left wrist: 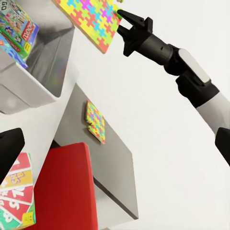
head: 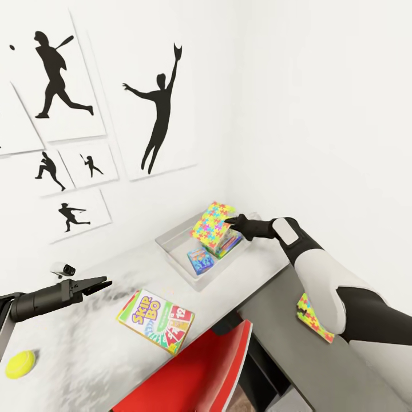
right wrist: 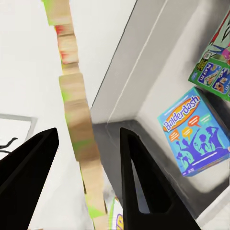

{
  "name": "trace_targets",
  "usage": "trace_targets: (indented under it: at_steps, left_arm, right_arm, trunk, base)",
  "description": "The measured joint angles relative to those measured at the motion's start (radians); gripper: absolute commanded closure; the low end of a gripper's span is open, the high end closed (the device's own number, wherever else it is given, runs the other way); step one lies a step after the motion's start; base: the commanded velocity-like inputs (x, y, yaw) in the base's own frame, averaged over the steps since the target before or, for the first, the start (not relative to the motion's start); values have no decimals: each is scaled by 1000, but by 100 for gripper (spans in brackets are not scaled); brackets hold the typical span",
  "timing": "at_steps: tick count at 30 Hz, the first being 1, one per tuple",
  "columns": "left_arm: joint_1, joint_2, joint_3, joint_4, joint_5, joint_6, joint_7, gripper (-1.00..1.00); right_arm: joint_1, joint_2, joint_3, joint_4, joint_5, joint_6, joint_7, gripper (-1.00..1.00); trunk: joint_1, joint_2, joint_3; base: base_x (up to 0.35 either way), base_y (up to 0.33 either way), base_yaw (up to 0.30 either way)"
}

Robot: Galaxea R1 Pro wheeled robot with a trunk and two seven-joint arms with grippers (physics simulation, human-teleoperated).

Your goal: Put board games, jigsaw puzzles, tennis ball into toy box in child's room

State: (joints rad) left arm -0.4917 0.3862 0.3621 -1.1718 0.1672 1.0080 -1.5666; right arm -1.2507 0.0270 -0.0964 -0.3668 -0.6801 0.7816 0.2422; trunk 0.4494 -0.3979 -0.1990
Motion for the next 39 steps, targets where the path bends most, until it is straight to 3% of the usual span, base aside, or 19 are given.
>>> trace_targets:
  at_steps: [10, 31, 39]
  left_arm:
    - [0, 0, 0, 0, -1, 0, 0, -100]
    - [0, 0, 0, 0, -1, 0, 0, -100]
    - [0, 0, 1, 1, 1, 0, 0, -100]
  right_arm:
    - [-23, 10, 0, 5, 3, -6, -32, 100]
    - [-40, 16, 1, -2, 4, -13, -34, 100]
    - [-41, 32, 2, -4, 5, -10, -34, 100]
  trunk:
    - [0, 0, -17]
    - [0, 0, -51]
    - [0, 0, -64]
  base:
    - [0, 0, 0]
    - [0, 0, 0]
    - [0, 0, 0]
